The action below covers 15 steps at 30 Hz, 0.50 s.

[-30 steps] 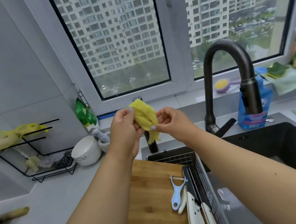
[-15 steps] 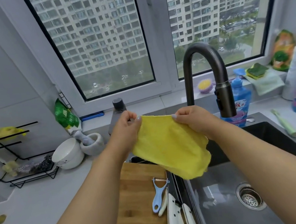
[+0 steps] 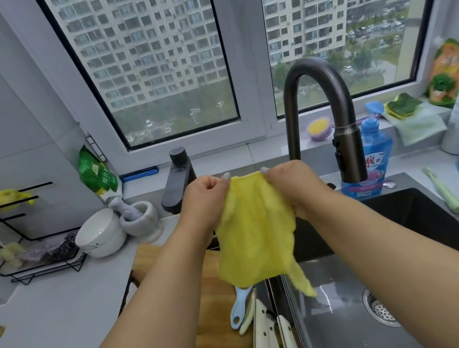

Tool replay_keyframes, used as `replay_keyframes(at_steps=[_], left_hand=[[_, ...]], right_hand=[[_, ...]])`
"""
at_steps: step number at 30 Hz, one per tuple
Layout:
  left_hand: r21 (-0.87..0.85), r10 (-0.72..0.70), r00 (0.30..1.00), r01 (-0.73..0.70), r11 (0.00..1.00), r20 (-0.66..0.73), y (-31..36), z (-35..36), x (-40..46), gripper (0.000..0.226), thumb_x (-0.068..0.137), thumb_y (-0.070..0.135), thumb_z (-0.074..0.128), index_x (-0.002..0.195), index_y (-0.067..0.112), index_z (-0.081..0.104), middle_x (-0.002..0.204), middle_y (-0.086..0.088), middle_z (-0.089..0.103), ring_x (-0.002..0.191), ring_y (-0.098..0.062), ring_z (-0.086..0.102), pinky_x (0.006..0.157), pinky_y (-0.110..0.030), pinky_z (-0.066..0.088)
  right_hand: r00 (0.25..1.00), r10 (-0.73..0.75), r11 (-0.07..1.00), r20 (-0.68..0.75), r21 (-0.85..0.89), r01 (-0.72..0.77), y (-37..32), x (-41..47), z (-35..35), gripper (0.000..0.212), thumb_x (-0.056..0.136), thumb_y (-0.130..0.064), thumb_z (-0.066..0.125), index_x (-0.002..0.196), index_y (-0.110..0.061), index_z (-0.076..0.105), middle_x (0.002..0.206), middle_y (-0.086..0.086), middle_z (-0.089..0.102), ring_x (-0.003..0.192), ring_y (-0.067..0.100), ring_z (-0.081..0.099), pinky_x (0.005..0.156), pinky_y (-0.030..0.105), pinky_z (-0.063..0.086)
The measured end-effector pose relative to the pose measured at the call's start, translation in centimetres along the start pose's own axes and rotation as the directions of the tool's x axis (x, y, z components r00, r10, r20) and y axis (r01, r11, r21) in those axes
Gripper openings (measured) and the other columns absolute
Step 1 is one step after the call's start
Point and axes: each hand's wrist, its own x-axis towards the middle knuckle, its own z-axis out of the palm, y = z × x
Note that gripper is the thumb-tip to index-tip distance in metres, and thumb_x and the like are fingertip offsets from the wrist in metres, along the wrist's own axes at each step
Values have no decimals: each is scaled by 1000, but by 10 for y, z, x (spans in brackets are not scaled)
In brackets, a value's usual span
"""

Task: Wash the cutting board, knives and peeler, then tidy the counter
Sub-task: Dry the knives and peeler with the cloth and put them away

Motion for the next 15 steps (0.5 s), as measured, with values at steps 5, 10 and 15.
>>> replay_keyframes(at_steps=[5,10,15], left_hand=[[2,21,1000,-21,1000,-14,-2,7,-1,31,94,41,57,79,14,57,63,1,47,57,-14,42,57,-30,42],[-60,-33,999,32,998,-27,-7,-2,0,31,93,40,59,80,12,59,63,-2,43,62,-18,42,61,-33,41],[25,21,997,-23,999,71,-6,8,-7,29,95,41,55,85,14,60,72,-6,54,67,-19,49,64,-36,47]], right_hand=[[990,129,987,-51,108,-123,-7,-6,9,30,97,-23,47,69,-14,43,68,4,44,71,20,47,78,39,48],[975,214,948,-53,251,-195,3,-6,4,20,86,-22,55,68,-17,48,78,6,55,82,26,57,89,49,54],[971,210,911,113,338,-236,-3,-17,20,13,89,-9,56,76,-12,53,78,8,59,72,23,61,71,40,59]])
